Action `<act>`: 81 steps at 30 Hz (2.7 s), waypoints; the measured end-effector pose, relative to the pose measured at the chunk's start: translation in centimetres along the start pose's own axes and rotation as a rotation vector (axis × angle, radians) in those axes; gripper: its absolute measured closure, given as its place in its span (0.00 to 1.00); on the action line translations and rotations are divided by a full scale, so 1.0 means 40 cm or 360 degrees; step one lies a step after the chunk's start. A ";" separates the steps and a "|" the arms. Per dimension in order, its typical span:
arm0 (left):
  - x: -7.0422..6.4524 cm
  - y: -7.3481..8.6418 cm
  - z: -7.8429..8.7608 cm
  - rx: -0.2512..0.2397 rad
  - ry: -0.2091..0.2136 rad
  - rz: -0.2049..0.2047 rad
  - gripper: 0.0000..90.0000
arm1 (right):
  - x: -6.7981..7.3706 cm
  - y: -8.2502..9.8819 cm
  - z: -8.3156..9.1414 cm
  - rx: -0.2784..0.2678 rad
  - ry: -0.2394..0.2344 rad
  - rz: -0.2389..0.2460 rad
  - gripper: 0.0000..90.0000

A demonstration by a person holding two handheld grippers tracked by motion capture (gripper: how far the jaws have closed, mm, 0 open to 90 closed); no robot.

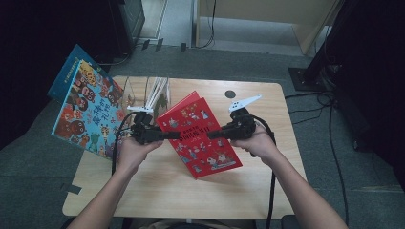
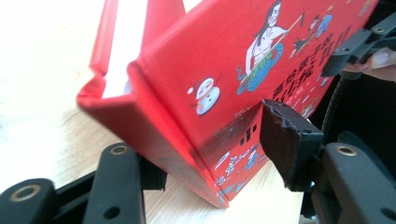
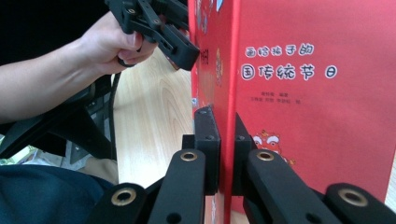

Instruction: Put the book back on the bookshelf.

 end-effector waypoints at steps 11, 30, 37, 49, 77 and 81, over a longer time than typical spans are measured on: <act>-0.028 -0.016 0.025 0.0025 0.0060 -0.0140 0.77 | -0.044 0.023 -0.015 0.0081 0.0141 0.0086 0.77; -0.090 -0.040 0.037 0.0094 -0.0066 -0.0357 0.89 | -0.094 0.046 0.010 -0.0104 0.0390 0.0029 0.61; -0.109 -0.047 0.033 0.0120 -0.0088 -0.0395 0.89 | -0.085 0.037 -0.007 -0.0117 0.0455 0.0075 0.56; -0.114 -0.065 0.023 0.0217 -0.0105 -0.0369 0.87 | -0.083 0.032 -0.017 -0.0129 0.0475 0.0067 0.60; -0.150 -0.134 -0.002 0.0576 -0.0245 -0.0282 0.86 | -0.064 0.023 -0.048 -0.0091 0.0422 0.0112 0.59; -0.149 -0.140 -0.003 0.0621 -0.0251 -0.0258 0.86 | -0.064 0.021 -0.052 -0.0095 0.0416 0.0109 0.59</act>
Point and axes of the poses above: each handheld gripper's, and its own axes: z roughly backward along the jaws, y roughly out of its underside, x roughly to its left, the point moved 3 cm from there along -z, roughly forward along the jaws, and after that the axes turned 5 degrees about z, right-handed, at the moved point
